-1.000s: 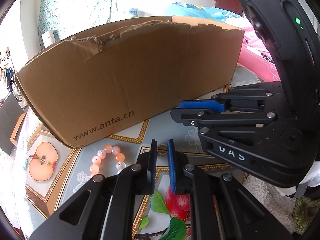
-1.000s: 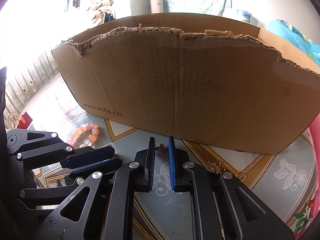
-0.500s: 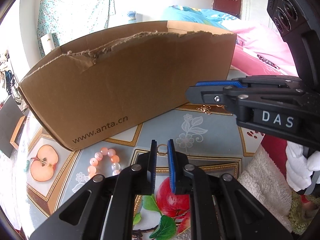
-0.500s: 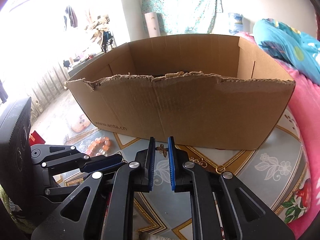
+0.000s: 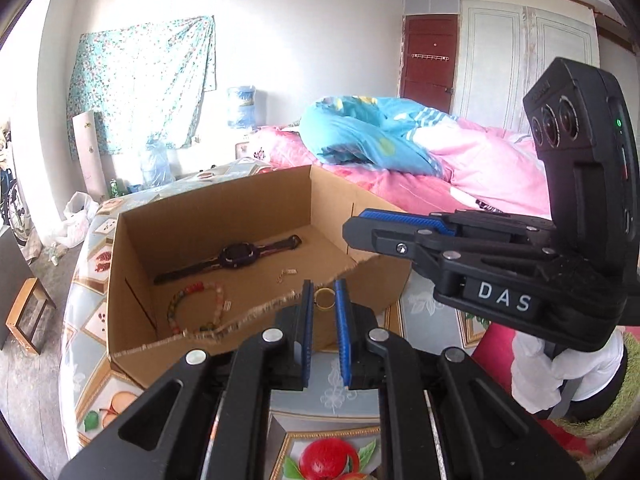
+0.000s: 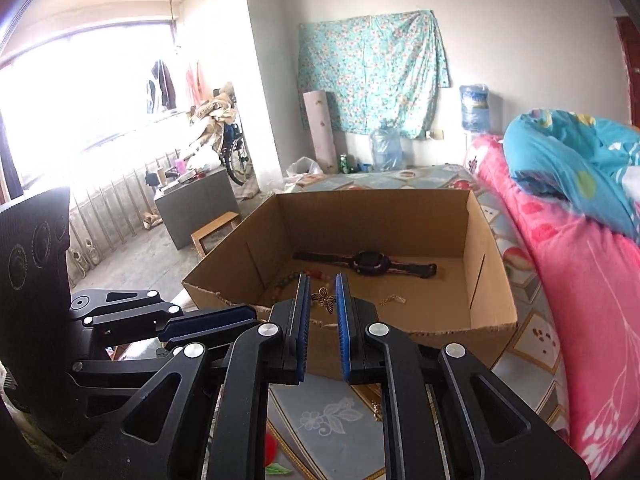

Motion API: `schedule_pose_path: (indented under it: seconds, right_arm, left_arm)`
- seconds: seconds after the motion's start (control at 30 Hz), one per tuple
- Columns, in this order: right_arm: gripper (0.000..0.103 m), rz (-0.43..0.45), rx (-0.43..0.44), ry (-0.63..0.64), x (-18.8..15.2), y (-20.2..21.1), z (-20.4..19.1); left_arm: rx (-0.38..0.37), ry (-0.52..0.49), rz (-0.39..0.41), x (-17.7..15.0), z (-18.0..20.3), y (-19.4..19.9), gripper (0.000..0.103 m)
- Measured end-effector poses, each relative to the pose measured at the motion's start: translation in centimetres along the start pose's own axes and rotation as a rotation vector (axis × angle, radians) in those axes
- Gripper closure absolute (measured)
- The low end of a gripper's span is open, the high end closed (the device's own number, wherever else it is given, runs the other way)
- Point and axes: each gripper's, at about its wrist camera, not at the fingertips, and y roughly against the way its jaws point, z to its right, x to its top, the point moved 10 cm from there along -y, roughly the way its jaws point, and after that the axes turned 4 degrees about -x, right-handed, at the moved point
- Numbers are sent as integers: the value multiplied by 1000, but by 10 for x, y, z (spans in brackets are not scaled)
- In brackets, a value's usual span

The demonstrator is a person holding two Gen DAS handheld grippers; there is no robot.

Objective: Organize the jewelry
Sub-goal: 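Carry the gold ring charm over the box and open the left tool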

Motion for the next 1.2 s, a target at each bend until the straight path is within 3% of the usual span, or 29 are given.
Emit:
schedule_pose_path:
  seconds: [0.2,0.37,0.53,0.6,0.8,1.2]
  right_arm:
    - [92,-90,33,-65,6,-42,22]
    - [92,-173,20,-93,-1,-70,41]
    - [86,-189,-3,-91,-4,-76,49]
    - [85,-183,3,-103,-2,-72,51]
    - [83,-145,-5,-138,4,-59,64]
    - [78,-24,7,-168,10,7,57]
  left_arm:
    - [-15,85,-65,20,-32,-47,93]
    - [-18,113,-147,17,-46,-83,93]
    - [-5,133,-183,14,-52,-101,92]
    - [5,138,-183,13,-55,-102,83]
    - [22,157,-151,16,-62,-94,76]
    - [5,115,-36,16,-47,-29,44]
